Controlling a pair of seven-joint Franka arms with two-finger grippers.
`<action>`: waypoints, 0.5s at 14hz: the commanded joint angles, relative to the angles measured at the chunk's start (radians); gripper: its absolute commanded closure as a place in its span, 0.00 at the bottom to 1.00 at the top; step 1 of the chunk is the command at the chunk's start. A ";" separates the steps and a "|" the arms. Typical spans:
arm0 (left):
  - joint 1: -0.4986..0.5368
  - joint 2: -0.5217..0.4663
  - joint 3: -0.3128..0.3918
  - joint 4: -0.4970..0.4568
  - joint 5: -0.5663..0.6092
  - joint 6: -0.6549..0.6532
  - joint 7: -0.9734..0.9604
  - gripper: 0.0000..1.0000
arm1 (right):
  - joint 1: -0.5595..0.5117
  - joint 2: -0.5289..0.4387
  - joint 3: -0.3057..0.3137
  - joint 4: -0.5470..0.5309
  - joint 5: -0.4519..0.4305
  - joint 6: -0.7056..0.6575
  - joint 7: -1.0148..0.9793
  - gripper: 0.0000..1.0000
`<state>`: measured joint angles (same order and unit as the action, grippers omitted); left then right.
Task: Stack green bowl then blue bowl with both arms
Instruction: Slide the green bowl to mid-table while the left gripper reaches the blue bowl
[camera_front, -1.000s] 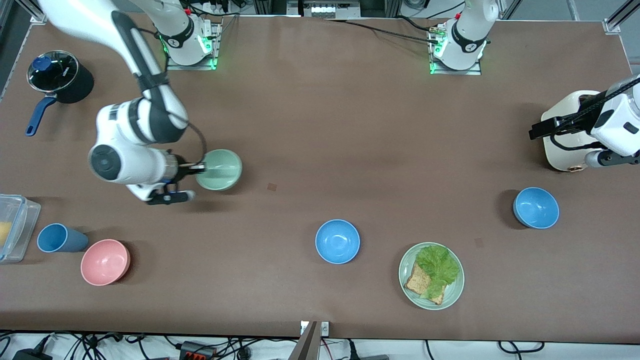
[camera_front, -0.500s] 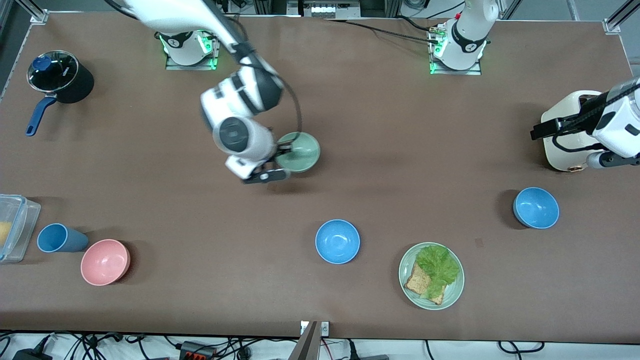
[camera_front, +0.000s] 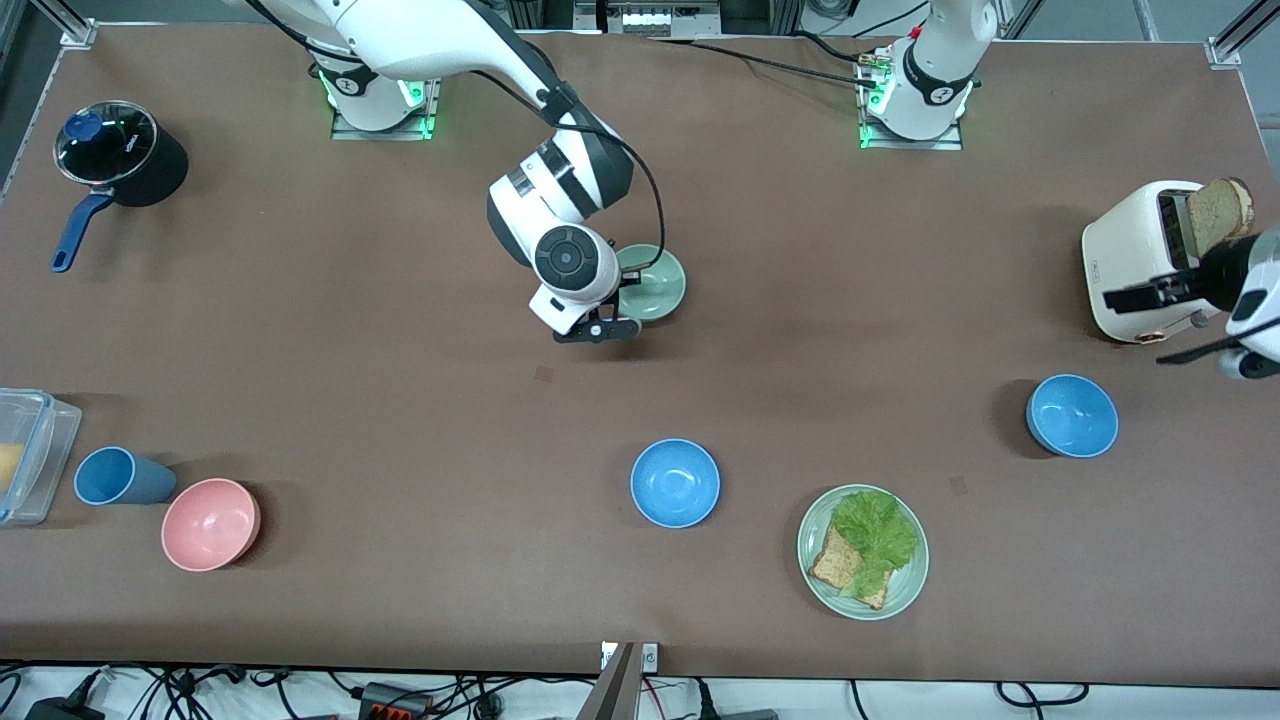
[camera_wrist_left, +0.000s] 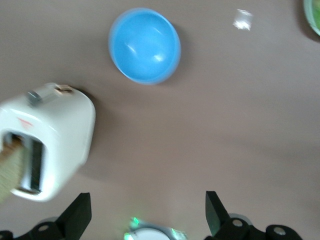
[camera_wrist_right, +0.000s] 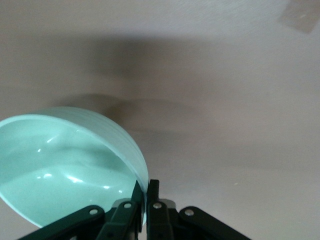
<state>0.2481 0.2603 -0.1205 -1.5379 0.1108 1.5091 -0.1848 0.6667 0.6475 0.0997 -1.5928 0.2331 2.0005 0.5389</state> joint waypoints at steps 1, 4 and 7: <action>0.048 -0.053 -0.010 -0.154 0.052 0.173 0.008 0.00 | 0.033 0.040 -0.011 0.023 0.028 0.033 -0.002 1.00; 0.106 -0.073 -0.016 -0.356 0.056 0.486 0.021 0.00 | 0.051 0.080 -0.011 0.023 0.035 0.081 0.004 1.00; 0.158 0.008 -0.018 -0.416 0.056 0.660 0.066 0.00 | 0.039 0.064 -0.012 0.034 0.075 0.069 0.003 0.00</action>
<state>0.3778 0.2516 -0.1215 -1.9057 0.1493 2.1005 -0.1544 0.7043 0.7218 0.0990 -1.5894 0.2644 2.0830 0.5391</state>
